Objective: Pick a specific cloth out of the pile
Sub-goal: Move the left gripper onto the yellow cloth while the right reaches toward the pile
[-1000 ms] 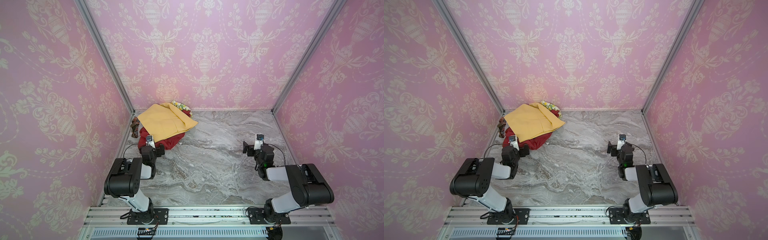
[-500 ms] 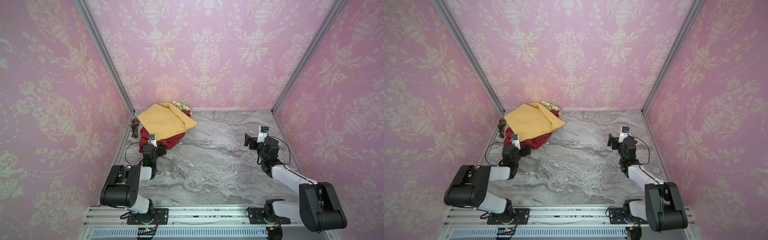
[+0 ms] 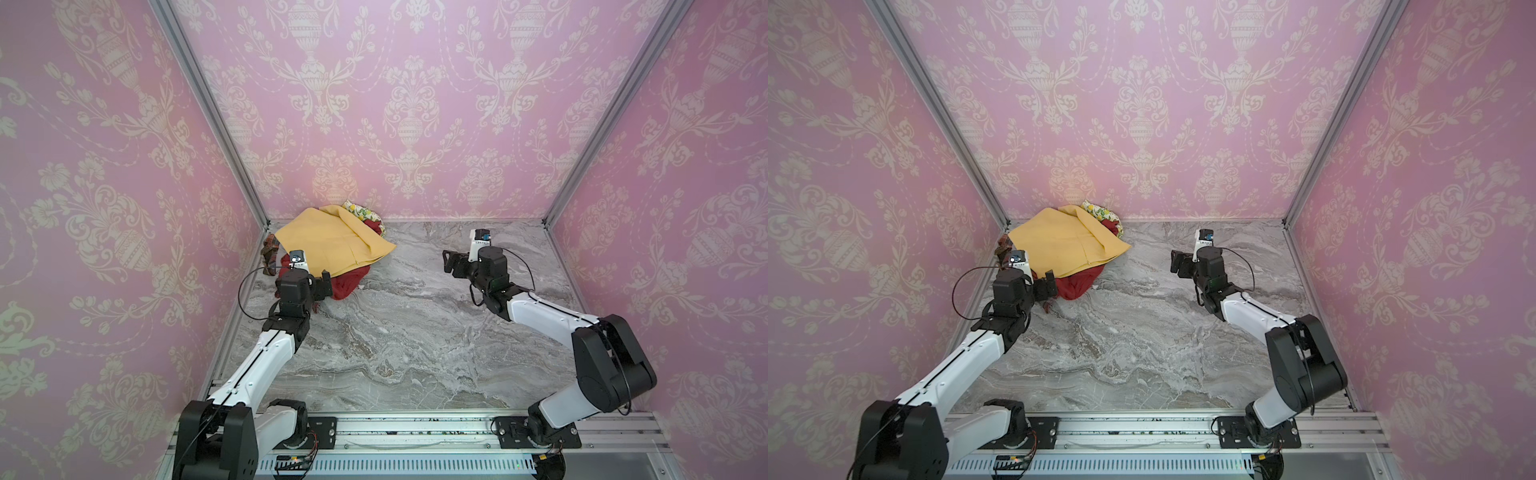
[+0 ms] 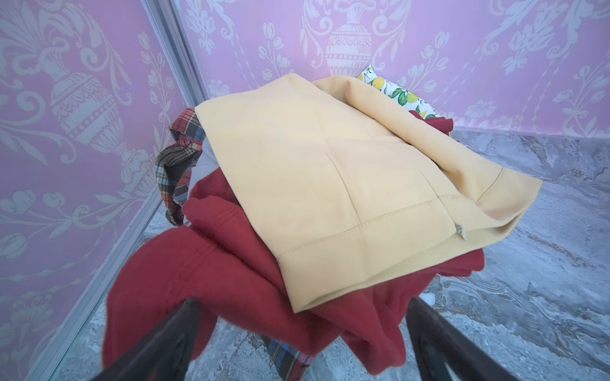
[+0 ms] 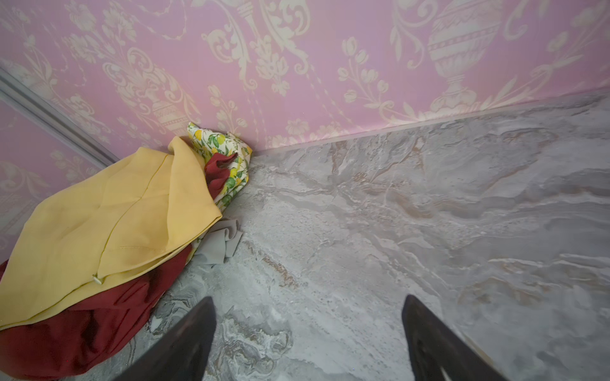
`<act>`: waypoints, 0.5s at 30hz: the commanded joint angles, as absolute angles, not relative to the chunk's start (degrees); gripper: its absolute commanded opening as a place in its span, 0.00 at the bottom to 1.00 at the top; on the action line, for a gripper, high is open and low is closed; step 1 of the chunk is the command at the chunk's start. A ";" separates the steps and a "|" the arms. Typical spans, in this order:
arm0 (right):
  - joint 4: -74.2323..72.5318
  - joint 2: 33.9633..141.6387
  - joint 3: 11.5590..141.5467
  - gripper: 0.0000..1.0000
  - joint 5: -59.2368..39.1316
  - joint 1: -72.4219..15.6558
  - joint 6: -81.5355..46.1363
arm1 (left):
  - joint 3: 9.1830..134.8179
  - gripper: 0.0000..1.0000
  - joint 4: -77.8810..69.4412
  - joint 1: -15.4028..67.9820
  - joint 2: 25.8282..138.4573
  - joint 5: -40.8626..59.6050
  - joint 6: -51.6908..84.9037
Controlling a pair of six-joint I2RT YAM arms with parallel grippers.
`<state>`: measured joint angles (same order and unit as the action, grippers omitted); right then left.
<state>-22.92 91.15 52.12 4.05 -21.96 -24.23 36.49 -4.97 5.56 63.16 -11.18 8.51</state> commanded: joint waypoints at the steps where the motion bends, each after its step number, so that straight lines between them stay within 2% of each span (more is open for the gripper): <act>1: -20.45 94.75 56.61 0.87 2.72 -25.76 -29.43 | 40.01 0.98 8.85 6.31 61.18 -11.65 13.73; 9: -21.75 104.13 63.07 0.81 -2.86 -32.48 -17.89 | 51.41 0.96 20.77 6.33 66.29 -3.69 19.23; 15: -12.29 107.75 71.15 0.81 -10.33 -33.05 -1.10 | 55.69 0.95 24.21 6.29 69.50 4.48 20.30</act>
